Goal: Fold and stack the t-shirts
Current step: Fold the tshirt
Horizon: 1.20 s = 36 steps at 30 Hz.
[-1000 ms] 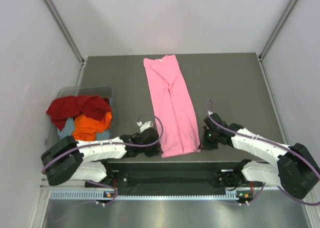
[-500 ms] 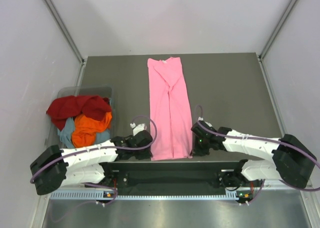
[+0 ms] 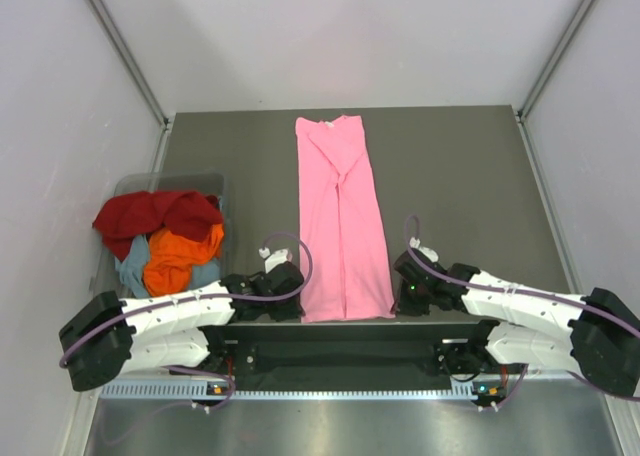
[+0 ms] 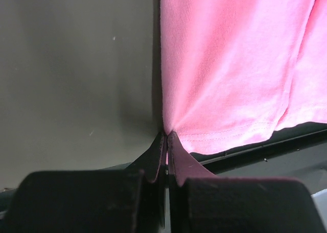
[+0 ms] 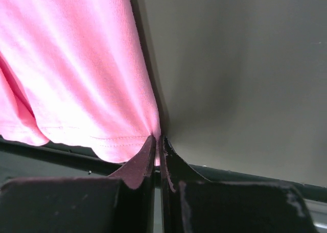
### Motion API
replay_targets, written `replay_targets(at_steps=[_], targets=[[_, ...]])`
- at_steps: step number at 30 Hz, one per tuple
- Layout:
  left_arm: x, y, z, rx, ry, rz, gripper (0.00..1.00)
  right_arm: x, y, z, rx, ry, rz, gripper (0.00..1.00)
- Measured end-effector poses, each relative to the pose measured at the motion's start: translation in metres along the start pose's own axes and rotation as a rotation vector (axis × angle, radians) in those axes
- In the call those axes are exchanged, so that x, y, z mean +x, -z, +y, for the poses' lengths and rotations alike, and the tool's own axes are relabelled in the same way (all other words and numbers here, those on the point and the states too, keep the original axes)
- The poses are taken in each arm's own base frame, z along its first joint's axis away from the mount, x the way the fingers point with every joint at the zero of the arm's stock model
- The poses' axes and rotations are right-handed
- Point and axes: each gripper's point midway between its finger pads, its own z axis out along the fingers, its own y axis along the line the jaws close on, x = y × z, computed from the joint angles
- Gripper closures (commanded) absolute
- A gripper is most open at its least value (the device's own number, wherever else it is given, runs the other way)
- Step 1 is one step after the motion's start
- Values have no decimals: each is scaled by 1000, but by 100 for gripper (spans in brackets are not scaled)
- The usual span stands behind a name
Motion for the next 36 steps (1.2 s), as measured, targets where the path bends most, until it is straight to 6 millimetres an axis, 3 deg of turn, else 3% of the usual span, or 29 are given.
replay_targets(at_steps=[8, 13, 16, 19, 25, 30, 36], targets=[[0, 3, 3, -8, 11, -3, 100, -3, 0, -5, 24, 5, -20, 100], [-2, 9, 5, -8, 14, -14, 65, -5, 0, -7, 31, 17, -29, 97], [-3, 13, 4, 4, 22, -20, 59, -5, 0, -7, 31, 29, -31, 87], [-5, 18, -1, 37, 27, -33, 58, -6, 2, -9, 38, 47, -36, 79], [-8, 24, -8, 78, 37, -44, 59, -15, 16, -7, 51, 83, -61, 75], [-3, 21, -5, 82, 39, -31, 64, -27, 27, 15, 6, 106, -81, 81], [-2, 22, -10, 109, 37, -22, 67, -32, 31, 50, -58, 150, -65, 81]])
